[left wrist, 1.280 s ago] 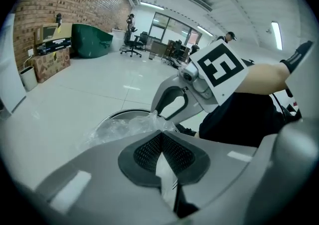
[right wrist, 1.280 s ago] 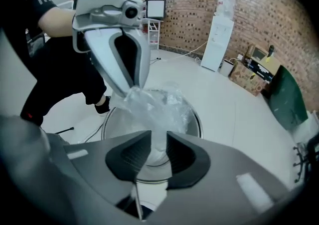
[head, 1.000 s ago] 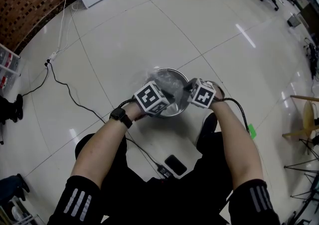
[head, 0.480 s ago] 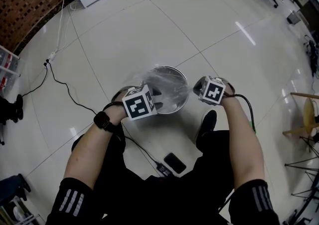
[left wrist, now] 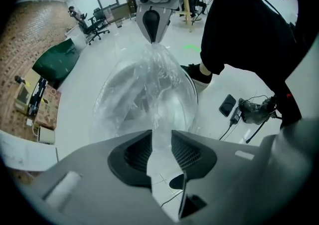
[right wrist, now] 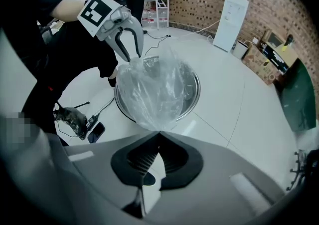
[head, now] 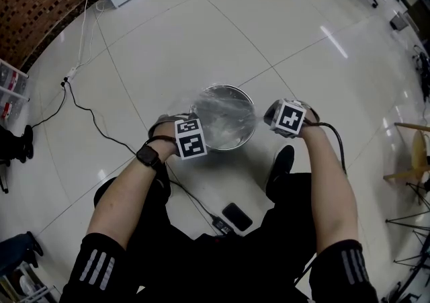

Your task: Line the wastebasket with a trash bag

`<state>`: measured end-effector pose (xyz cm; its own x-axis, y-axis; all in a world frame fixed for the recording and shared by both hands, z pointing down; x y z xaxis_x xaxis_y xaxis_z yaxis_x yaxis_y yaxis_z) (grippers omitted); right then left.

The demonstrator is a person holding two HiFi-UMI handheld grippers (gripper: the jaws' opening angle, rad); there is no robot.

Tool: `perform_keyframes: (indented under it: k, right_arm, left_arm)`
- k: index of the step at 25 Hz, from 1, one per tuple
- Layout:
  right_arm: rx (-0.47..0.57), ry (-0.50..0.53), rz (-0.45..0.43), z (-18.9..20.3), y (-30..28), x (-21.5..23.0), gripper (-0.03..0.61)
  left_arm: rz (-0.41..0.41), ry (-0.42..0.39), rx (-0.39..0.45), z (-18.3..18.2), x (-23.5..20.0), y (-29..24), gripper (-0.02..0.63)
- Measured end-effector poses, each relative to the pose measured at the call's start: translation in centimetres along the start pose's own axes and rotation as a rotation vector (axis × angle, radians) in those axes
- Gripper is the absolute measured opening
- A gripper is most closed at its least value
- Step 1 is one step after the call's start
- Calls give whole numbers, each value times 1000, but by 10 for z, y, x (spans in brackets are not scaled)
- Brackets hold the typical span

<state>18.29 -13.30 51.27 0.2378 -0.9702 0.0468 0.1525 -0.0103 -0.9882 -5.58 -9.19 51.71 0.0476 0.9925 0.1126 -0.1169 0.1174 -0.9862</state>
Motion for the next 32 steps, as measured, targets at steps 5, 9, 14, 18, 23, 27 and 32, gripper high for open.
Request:
perform_keyframes:
  k: [5, 9, 14, 18, 23, 27, 32]
  right_arm:
    - [-9, -19, -11, 9, 1, 4, 7]
    - [-14, -55, -37, 21, -2, 8, 8]
    - [-55, -75, -100, 34, -27, 2, 8]
    - [-91, -85, -127, 39, -48, -2, 8]
    - [-113, -95, -157, 39, -71, -7, 8]
    - [-125, -109, -156, 38, -78, -7, 8]
    - [-80, -98, -151, 31, -62, 3, 90]
  left_arm:
    - [60, -10, 44, -9, 6, 6, -5]
    - [77, -84, 127, -29, 22, 26, -5]
    - [97, -243, 104, -45, 63, 13, -5]
    - [71, -372, 68, -57, 96, -8, -2]
    - [54, -431, 19, -63, 115, -34, 49]
    - [119, -393, -30, -52, 111, -51, 114]
    - [164, -378, 34, -53, 104, -23, 142]
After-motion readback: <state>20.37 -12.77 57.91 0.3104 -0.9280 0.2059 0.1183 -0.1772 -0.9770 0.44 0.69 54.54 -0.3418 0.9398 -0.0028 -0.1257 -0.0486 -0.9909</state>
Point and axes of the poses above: the fingertips, and each gripper's own axes: y backward along the fingers, x to its right, z out of its underside, the point moved 9 cm from there along y, backward along the fingers, and after that the axes turned 7 degrees about -x, right-handed, at the moved point
